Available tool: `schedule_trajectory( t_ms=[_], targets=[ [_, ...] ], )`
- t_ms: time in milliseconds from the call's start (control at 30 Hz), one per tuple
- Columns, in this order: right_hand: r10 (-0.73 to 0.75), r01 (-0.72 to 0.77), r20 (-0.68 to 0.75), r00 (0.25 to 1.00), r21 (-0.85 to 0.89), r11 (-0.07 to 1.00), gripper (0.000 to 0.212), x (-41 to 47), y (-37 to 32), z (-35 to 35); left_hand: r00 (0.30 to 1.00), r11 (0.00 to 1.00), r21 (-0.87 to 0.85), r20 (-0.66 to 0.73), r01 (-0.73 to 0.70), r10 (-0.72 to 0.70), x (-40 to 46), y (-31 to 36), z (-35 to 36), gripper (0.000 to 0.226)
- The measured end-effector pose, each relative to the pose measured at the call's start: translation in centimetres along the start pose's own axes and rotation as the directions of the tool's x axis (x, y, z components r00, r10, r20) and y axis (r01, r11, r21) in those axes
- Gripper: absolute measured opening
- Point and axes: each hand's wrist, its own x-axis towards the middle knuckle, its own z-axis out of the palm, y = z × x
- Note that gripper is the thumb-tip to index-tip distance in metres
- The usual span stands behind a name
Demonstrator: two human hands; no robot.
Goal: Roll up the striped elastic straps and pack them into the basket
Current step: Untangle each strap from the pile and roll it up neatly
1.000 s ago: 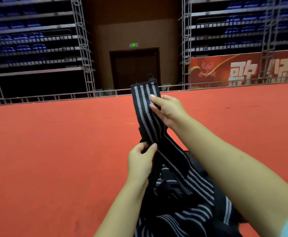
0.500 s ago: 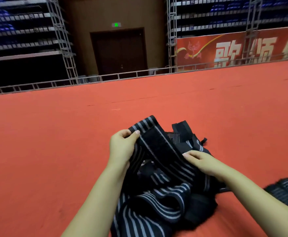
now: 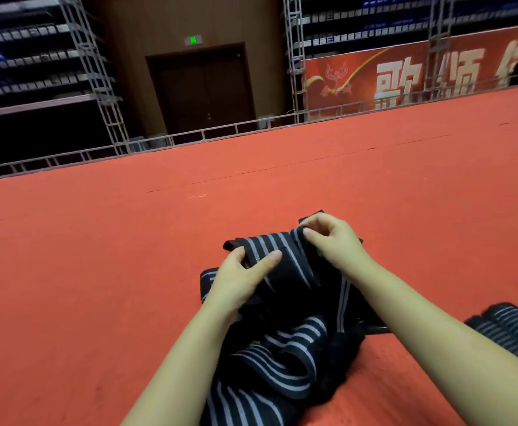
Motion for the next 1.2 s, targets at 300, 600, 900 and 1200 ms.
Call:
schedule_trajectory(
  t_ms=[300, 600, 900, 1200],
  targets=[
    [-0.032, -0.016, 0.115, 0.993, 0.397, 0.918, 0.014, 1.4, -8.5, 3.1, 0.982, 0.933, -0.332, -0.167, -0.143, 0.091, -0.2, 1.9, -1.0, 0.017],
    [0.057, -0.264, 0.464, 0.884, 0.394, 0.880, 0.018, -1.7, -7.7, 3.4, 0.972, 0.845, -0.521, -0.237, -0.121, -0.007, -1.8, 3.7, -6.4, 0.020],
    [0.005, -0.189, 0.388, 0.922, 0.439, 0.878, 0.027, -5.3, -7.6, 5.0, 0.958, 0.887, -0.453, -0.284, -0.087, -0.050, -5.0, 3.0, -8.2, 0.015],
    [0.192, -0.285, 0.213, 0.958, 0.638, 0.716, 0.046, -4.8, -5.9, 3.2, 0.820, 0.986, -0.168, -0.563, 0.003, -0.098, -5.1, 0.0, -12.0, 0.054]
  ],
)
